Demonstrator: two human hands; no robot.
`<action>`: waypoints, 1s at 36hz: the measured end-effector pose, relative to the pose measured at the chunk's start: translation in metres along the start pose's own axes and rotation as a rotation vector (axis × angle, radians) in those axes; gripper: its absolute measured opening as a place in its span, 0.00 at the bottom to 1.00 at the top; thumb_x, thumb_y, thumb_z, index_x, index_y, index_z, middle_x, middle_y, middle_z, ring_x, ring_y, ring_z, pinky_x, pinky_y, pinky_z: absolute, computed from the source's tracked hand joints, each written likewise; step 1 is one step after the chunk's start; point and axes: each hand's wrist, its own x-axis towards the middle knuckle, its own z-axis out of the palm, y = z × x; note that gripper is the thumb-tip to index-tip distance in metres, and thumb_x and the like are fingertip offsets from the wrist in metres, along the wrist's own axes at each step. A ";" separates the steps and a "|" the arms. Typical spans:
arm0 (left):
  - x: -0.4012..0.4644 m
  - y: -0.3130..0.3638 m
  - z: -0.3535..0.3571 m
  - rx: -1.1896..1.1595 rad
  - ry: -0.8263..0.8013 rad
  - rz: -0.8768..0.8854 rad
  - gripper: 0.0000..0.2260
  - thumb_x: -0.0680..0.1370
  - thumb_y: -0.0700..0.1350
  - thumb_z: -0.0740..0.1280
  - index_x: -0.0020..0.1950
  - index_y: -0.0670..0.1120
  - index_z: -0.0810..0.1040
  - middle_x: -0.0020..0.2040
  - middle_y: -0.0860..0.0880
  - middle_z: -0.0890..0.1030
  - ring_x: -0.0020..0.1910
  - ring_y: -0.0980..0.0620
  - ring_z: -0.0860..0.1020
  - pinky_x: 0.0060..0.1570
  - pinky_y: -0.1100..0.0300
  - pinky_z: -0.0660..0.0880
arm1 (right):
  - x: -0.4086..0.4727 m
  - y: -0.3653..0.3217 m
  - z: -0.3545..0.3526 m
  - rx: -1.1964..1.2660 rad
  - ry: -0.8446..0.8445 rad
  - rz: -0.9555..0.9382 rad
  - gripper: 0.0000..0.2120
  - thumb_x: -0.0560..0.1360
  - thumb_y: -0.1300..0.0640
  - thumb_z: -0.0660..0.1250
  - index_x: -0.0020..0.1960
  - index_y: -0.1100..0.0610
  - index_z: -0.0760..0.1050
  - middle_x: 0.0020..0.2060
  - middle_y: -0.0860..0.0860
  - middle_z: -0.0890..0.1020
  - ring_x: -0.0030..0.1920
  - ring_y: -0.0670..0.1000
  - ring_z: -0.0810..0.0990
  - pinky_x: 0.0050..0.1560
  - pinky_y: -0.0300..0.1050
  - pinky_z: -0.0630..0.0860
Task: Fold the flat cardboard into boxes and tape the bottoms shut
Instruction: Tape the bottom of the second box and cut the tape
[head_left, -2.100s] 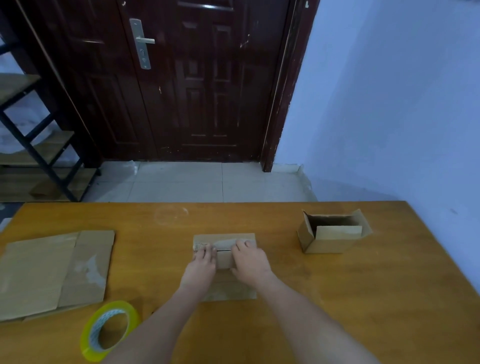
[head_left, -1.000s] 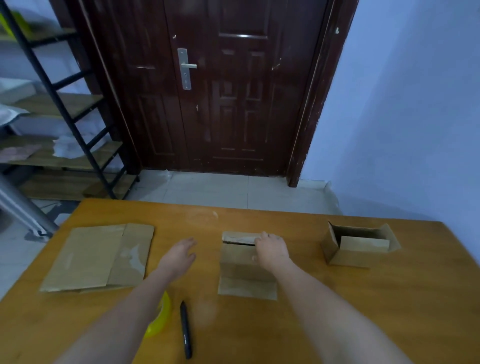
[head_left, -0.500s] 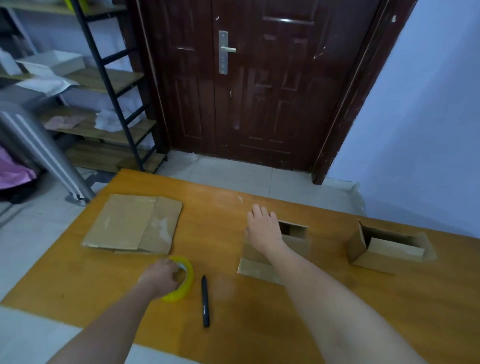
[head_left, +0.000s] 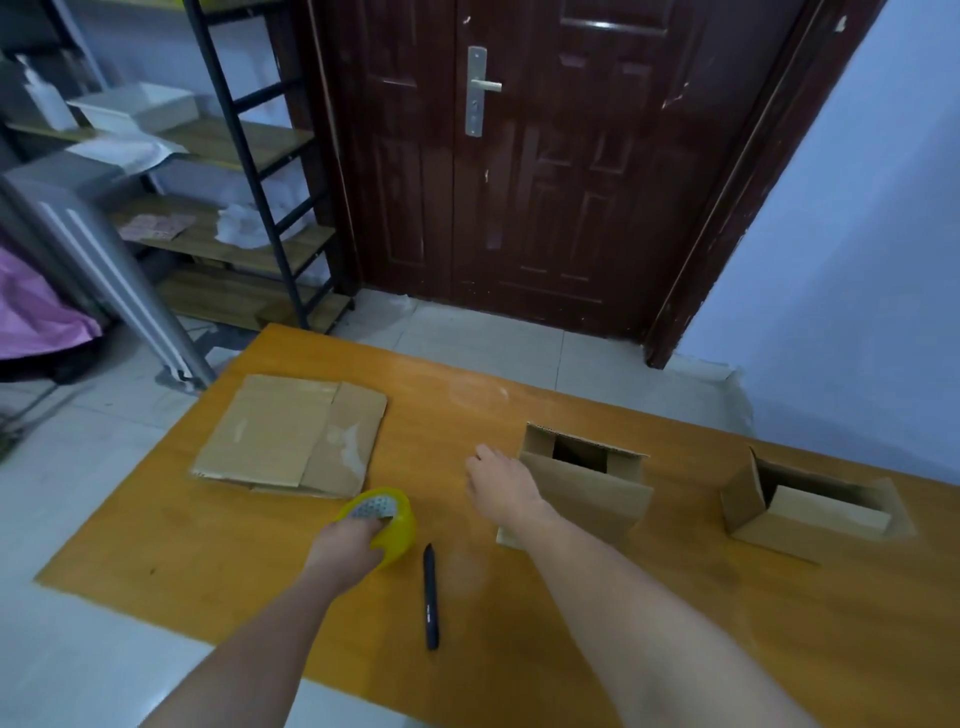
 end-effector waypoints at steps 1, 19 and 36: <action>0.003 0.002 -0.007 -0.157 0.016 -0.048 0.17 0.78 0.49 0.63 0.67 0.48 0.73 0.62 0.48 0.78 0.58 0.48 0.77 0.54 0.56 0.73 | 0.002 0.000 -0.002 0.025 0.001 0.017 0.11 0.80 0.59 0.55 0.58 0.61 0.72 0.55 0.56 0.72 0.55 0.58 0.73 0.51 0.51 0.72; 0.035 0.075 -0.148 -1.640 0.081 -0.007 0.15 0.68 0.49 0.68 0.51 0.43 0.77 0.49 0.40 0.78 0.48 0.42 0.76 0.49 0.52 0.70 | 0.061 0.017 -0.094 1.087 0.269 0.392 0.15 0.79 0.56 0.62 0.62 0.63 0.75 0.61 0.60 0.78 0.63 0.57 0.75 0.62 0.45 0.69; 0.032 0.138 -0.214 -1.902 0.112 0.188 0.08 0.74 0.45 0.60 0.44 0.43 0.75 0.37 0.46 0.80 0.38 0.45 0.76 0.39 0.56 0.72 | 0.030 0.066 -0.162 1.476 0.251 0.225 0.11 0.79 0.53 0.63 0.61 0.51 0.75 0.46 0.48 0.80 0.44 0.48 0.78 0.49 0.45 0.72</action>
